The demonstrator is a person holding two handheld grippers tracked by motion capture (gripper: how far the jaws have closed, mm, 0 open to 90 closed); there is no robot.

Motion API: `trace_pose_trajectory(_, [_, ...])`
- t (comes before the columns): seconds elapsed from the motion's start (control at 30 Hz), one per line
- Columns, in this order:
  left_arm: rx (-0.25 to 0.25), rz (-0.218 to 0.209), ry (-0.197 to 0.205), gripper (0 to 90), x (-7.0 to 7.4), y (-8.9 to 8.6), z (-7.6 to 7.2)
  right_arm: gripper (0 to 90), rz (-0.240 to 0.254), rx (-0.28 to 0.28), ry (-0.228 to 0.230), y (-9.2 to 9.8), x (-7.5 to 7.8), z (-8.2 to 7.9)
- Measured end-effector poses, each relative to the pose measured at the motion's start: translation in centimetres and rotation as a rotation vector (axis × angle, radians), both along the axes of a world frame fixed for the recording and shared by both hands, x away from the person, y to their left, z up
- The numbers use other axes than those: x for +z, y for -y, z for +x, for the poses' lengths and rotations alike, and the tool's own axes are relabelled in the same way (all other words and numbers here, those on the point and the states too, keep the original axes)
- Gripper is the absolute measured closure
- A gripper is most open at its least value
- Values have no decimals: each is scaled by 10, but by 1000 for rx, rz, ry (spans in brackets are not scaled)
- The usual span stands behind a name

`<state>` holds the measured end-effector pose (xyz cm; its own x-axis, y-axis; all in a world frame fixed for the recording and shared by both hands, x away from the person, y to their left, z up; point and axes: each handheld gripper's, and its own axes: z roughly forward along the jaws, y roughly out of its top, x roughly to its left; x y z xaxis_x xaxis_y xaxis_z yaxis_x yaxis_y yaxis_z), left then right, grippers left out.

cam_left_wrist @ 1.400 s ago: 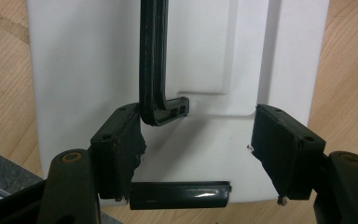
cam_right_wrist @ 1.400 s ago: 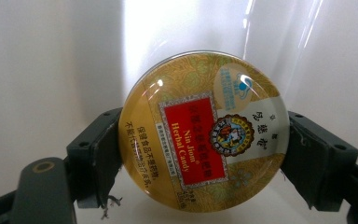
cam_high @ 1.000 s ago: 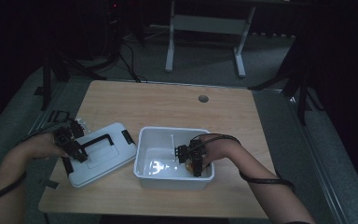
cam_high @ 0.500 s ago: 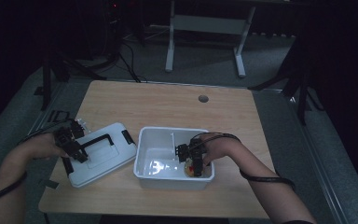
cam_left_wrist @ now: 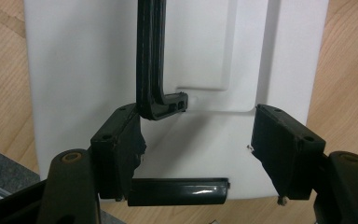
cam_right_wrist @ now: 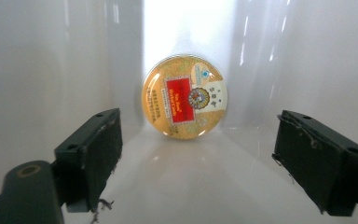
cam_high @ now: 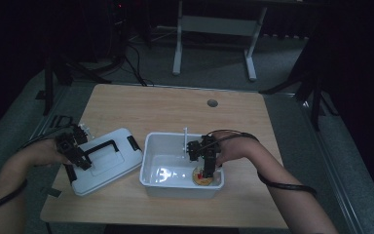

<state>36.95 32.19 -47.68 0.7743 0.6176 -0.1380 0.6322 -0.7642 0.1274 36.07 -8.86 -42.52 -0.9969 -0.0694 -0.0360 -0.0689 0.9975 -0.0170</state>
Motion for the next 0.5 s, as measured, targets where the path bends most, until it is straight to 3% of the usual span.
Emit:
trace_pose_trajectory(0.03, [0, -1, -2, 331, 0, 0, 0, 134, 20, -1, -3, 5, 9, -1])
trace_pose_trajectory(0.13, [-1, 1, -4, 331, 1, 0, 0, 134, 42, -8, 12, 10, 19, -1])
trace_pose_trajectory(0.5, [11, -4, -15, 332, 1, -1, 0, 137, 83, -27, 51, 37, 42, -4])
